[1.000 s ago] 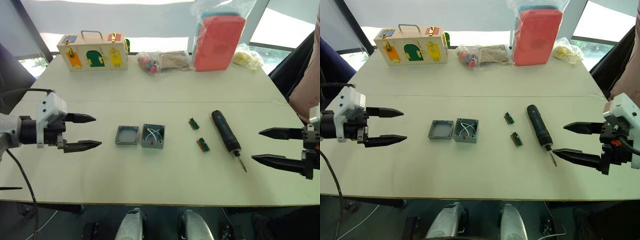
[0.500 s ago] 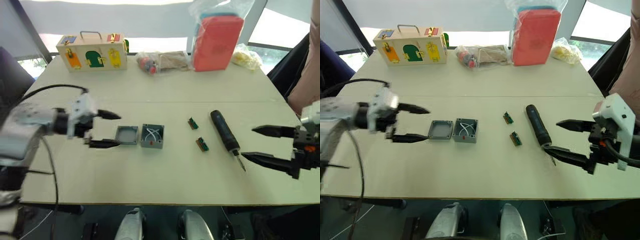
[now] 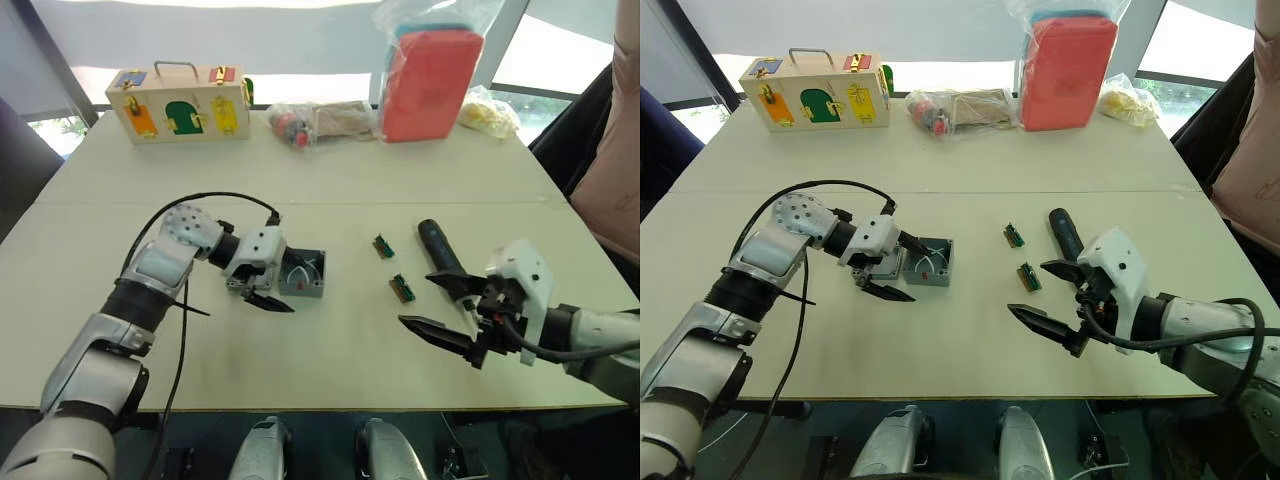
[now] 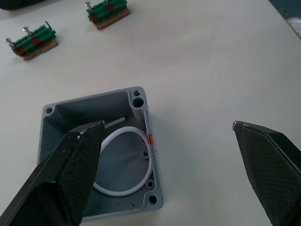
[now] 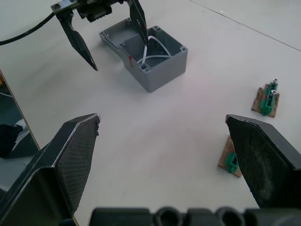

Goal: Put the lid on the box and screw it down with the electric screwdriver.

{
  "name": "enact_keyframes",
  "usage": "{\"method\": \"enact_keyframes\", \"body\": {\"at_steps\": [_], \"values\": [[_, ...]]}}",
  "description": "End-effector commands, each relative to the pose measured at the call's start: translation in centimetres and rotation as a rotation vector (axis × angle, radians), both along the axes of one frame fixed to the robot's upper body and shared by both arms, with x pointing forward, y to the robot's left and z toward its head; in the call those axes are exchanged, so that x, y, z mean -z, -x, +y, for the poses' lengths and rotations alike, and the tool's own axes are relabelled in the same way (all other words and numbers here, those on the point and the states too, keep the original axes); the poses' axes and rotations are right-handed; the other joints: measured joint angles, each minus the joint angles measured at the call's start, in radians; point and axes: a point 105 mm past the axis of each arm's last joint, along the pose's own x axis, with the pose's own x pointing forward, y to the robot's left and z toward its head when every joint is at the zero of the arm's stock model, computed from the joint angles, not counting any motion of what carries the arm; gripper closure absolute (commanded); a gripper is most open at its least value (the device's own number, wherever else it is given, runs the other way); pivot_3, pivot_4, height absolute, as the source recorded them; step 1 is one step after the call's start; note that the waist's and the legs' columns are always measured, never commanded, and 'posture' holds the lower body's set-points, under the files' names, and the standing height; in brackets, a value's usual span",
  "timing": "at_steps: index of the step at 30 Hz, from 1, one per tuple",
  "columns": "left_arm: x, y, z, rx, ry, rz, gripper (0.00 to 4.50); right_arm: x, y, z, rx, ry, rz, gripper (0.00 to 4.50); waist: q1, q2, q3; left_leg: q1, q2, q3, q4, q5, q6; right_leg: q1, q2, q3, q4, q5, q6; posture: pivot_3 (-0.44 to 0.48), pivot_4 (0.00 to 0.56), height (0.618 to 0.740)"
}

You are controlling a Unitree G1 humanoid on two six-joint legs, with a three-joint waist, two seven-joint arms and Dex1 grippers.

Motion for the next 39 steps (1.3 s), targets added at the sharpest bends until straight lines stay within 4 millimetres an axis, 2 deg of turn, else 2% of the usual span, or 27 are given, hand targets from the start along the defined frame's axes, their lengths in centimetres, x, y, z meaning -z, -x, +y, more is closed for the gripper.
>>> {"method": "enact_keyframes", "body": {"at_steps": [1, 8, 11, 13, 18, 20, 32, 39], "values": [[-0.2, -0.2, -0.2, 0.026, -0.01, -0.028, 0.03, -0.8, 0.1, 0.6, -0.006, -0.002, -0.065, 0.0, 0.0, 0.0, 0.0, 0.0, 0.0, 0.0, 0.0, 0.0, 0.0, 0.0, 0.0, 0.0, 0.0, 0.0, 0.0, 0.0, 0.15, 0.73], [1.6, -0.4, -0.9, 0.022, -0.021, -0.023, 0.03, -0.9, 0.0, 0.7, 0.002, -0.005, -0.074, 0.0, 0.0, 0.0, 0.0, 0.0, 0.0, 0.0, 0.0, 0.0, 0.0, 0.0, 0.0, 0.0, 0.0, 0.0, 0.0, 0.0, 0.15, 0.73], [1.9, -0.7, -1.3, 0.013, -0.021, -0.025, 0.82, -0.9, 0.0, 0.7, 0.003, -0.005, -0.076, 0.0, 0.0, 0.0, 0.0, 0.0, 0.0, 0.0, 0.0, 0.0, 0.0, 0.0, 0.0, 0.0, 0.0, 0.0, 0.0, 0.0, 0.15, 0.73], [2.1, -0.9, -1.3, 0.01, -0.023, -0.028, 1.58, -0.9, 0.0, 0.8, 0.002, -0.005, -0.077, 0.0, 0.0, 0.0, 0.0, 0.0, 0.0, 0.0, 0.0, 0.0, 0.0, 0.0, 0.0, 0.0, 0.0, 0.0, 0.0, 0.0, 0.15, 0.73], [2.6, -1.2, -1.9, 0.021, -0.038, -0.039, 3.83, -1.0, 0.1, 0.8, 0.007, -0.004, -0.079, 0.0, 0.001, 0.0, 0.0, 0.0, 0.0, -0.001, 0.0, 0.0, 0.0, 0.001, 0.0, 0.0, 0.0, 0.0, 0.001, 0.0, 0.15, 0.73], [2.5, -1.1, -2.1, 0.044, -0.047, -0.04, 4.47, -1.0, 0.1, 0.8, 0.009, -0.005, -0.079, 0.0, 0.001, 0.0, 0.0, 0.0, 0.0, 0.0, 0.0, 0.0, 0.0, 0.001, 0.0, 0.0, 0.0, 0.0, 0.001, 0.0, 0.15, 0.73], [2.1, -0.5, -4.3, 0.308, -0.097, -0.099, 4.47, -1.1, 0.3, 0.6, 0.034, -0.002, -0.075, 0.0, 0.002, -0.001, 0.0, 0.0, 0.0, -0.001, 0.001, 0.0, 0.0, 0.001, -0.001, 0.0, 0.0, 0.0, 0.001, 0.0, 0.15, 0.73], [2.0, -1.1, -5.7, 0.37, -0.132, -0.128, 4.47, -1.2, 0.5, 0.5, 0.051, 0.002, -0.077, 0.0, 0.003, -0.001, 0.0, 0.0, -0.001, -0.001, 0.001, 0.0, 0.0, 0.001, -0.001, 0.0, 0.0, 0.0, 0.001, 0.0, 0.15, 0.73]]}}
